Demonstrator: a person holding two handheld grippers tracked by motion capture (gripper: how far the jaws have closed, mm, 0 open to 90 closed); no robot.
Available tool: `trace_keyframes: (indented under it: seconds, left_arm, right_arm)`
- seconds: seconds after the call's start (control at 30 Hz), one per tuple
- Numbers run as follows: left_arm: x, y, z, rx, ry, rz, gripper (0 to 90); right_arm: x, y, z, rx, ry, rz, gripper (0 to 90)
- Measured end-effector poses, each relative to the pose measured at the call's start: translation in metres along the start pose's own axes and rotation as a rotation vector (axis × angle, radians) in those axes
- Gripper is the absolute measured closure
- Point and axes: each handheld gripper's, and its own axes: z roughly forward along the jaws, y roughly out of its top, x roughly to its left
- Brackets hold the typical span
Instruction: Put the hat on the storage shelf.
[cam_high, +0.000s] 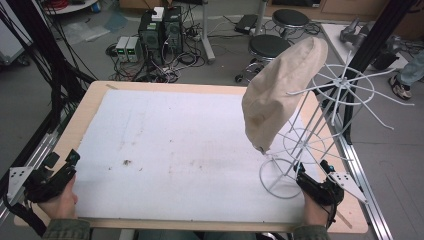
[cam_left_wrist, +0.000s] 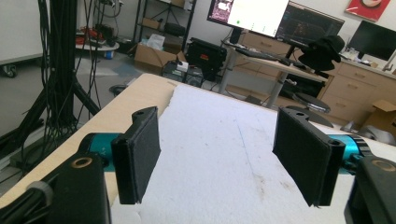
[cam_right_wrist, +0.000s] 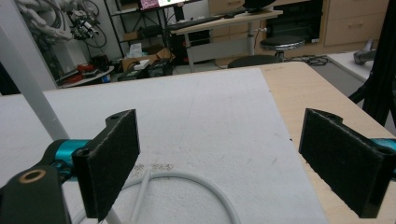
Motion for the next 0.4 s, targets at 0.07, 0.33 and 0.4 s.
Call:
trace_keyframes:
  seconds: [0.07, 0.33, 0.4]
  left_arm:
    - [0.0002, -0.0003, -0.0001, 0.001, 0.001, -0.001, 31.7]
    - [-0.0002, -0.0015, 0.0005, 0.013, -0.005, 0.005, 31.7]
    - [-0.0005, -0.0021, 0.0009, 0.015, -0.006, 0.005, 31.7]
  right_arm:
    - [0.0002, 0.0000, 0.0006, 0.000, 0.001, -0.001, 11.3]
    - [0.0006, -0.0002, 0.0019, 0.003, 0.005, 0.001, 11.3]
    - [0.0006, -0.0004, 0.0020, 0.002, 0.005, 0.001, 11.3]
